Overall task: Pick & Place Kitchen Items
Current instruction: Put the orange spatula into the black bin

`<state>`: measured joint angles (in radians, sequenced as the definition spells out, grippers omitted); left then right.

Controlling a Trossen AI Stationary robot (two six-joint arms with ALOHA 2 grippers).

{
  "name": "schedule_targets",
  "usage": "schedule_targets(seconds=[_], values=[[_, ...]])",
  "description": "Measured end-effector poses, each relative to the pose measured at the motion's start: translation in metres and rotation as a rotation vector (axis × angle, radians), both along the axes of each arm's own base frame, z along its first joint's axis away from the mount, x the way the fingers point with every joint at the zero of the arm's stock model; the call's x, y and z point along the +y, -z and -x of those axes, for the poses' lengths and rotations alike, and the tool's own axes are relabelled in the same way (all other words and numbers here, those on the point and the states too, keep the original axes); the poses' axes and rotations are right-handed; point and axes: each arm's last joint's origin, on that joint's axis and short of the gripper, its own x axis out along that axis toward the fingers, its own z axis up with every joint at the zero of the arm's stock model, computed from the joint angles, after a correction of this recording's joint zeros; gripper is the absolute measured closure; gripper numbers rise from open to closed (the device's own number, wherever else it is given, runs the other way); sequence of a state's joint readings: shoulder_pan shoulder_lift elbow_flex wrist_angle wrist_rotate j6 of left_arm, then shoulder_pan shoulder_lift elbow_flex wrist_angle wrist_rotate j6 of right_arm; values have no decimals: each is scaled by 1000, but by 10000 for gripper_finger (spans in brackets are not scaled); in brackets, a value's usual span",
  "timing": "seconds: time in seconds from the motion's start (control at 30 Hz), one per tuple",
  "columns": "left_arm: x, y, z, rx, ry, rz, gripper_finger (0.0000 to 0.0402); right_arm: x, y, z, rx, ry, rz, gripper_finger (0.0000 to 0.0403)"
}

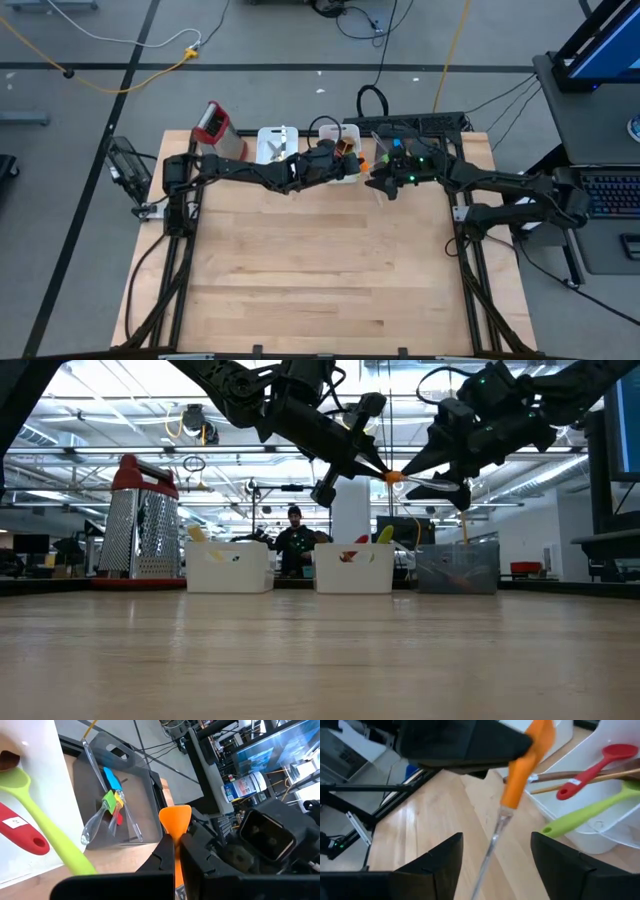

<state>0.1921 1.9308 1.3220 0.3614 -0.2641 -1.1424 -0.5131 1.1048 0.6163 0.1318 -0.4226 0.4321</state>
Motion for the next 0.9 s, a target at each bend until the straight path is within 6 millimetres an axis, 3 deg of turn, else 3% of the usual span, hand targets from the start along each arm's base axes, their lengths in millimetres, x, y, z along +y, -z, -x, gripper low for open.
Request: schedule_targets(seconds=[0.2,0.5,0.9], values=[[1,0,0,8,-1,-4,401,1,10,-7,44,-14,-33,237],[4,4,2,42,6,8,401,0,11,-8,37,19,-91,386],[10,3,3,45,14,0,381,0,12,-8,42,31,-112,398]])
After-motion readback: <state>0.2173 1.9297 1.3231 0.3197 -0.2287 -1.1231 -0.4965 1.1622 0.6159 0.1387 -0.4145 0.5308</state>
